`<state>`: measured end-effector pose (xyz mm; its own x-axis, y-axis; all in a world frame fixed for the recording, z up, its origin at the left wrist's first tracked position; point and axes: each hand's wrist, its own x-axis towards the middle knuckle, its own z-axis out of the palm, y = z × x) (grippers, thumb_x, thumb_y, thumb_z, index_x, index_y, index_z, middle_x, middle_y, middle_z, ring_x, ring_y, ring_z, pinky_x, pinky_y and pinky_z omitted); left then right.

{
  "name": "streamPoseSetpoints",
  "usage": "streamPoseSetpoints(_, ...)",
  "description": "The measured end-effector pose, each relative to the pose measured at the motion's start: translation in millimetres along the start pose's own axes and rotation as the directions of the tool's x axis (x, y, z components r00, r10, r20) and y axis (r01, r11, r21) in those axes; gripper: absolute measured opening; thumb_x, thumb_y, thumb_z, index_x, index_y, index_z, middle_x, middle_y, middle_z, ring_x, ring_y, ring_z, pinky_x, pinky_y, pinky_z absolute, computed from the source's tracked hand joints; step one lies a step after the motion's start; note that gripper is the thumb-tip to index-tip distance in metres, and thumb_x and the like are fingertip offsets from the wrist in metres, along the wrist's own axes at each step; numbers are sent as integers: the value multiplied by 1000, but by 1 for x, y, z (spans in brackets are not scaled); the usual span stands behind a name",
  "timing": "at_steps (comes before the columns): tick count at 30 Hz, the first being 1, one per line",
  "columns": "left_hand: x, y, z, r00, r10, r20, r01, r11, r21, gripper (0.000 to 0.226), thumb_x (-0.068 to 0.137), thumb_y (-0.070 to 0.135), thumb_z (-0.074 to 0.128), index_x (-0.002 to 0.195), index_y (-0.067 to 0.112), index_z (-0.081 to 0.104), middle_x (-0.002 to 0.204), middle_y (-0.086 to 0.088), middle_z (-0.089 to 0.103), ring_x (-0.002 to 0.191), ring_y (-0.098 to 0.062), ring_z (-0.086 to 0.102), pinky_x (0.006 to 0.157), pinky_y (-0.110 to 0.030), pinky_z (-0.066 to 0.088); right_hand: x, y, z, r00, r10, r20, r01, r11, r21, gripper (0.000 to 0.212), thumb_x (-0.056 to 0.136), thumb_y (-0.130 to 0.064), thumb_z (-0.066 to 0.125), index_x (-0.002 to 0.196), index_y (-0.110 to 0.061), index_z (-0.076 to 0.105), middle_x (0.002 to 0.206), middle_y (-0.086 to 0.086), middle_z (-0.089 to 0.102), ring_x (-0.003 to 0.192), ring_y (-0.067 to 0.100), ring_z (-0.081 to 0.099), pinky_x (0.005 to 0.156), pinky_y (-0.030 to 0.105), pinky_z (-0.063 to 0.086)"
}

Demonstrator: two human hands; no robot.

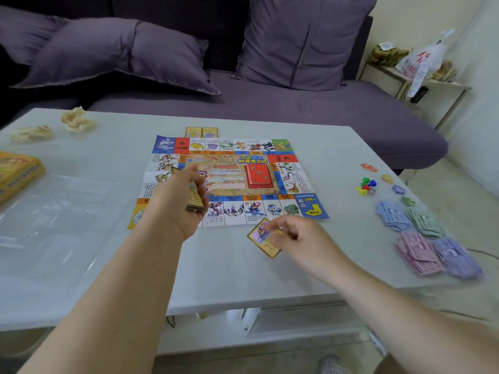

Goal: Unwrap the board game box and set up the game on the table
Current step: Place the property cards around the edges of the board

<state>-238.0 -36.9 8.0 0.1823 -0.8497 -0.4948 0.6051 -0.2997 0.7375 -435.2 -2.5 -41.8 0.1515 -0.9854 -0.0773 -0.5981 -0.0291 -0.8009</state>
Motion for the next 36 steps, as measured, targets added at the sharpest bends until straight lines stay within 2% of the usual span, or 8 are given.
streamPoseSetpoints(8,-8,9,-8,1000,-4,-15,4,1000,-18,12,92,10,52,92,20,58,76,0,55,63,-7,47,57,-20,41,-9,8,28,991,-70,-113,33,952,-304,11,85,-30,63,96,-29,66,52,-7,44,54,6,43,60,20,36)
streamPoseSetpoints(11,-9,11,-10,1000,3,-16,-3,1000,-31,15,92,8,53,99,19,59,80,-1,56,65,-8,48,57,-20,42,-15,8,25,985,-108,-133,36,890,-454,17,86,-39,60,102,-34,65,51,-7,41,57,6,41,79,24,38)
streamPoseSetpoints(14,-6,9,-9,998,62,3,-61,968,243,22,92,10,50,107,20,61,84,-2,57,66,-8,46,60,-20,41,-13,4,27,979,-118,-168,5,832,-555,24,88,-46,53,108,-36,63,53,-10,39,63,2,41,87,28,30)
streamPoseSetpoints(17,-10,-3,-9,934,167,316,-357,418,835,23,94,18,48,111,29,56,99,6,57,64,-4,47,61,-15,40,-10,2,30,974,-98,-203,-48,791,-609,30,88,-52,48,111,-38,60,66,-13,45,87,9,54,88,32,32)
streamPoseSetpoints(21,-21,-37,-6,803,-63,593,-596,-102,796,35,94,18,47,129,26,52,133,1,46,112,-13,53,93,-21,38,-10,1,22,966,-111,-235,-40,830,-556,21,85,-51,57,100,-37,63,60,-13,46,74,6,51,84,32,33)
streamPoseSetpoints(26,-26,-62,-4,770,-166,616,-628,-366,687,42,95,24,44,136,34,44,148,6,28,126,-25,42,102,-41,38,-14,18,-20,961,-234,-145,119,830,-545,20,89,-17,59,106,-19,70,101,-6,66,96,16,59,81,28,45)
streamPoseSetpoints(31,-34,-73,-4,770,-238,593,-617,-518,593,39,96,27,40,135,32,41,151,3,22,123,-31,41,96,-41,38,-20,37,-39,943,-213,254,330,689,-646,42,95,-12,40,136,-13,49,146,-1,43,136,15,35,109,12,16)
streamPoseSetpoints(36,-37,-82,2,770,-268,580,-616,-549,564,44,98,30,37,142,33,34,154,3,20,128,-32,38,99,-42,37,-24,36,-38,944,-146,296,319,633,-705,49,97,-12,38,146,-17,33,155,-5,24,141,14,24,113,20,17)
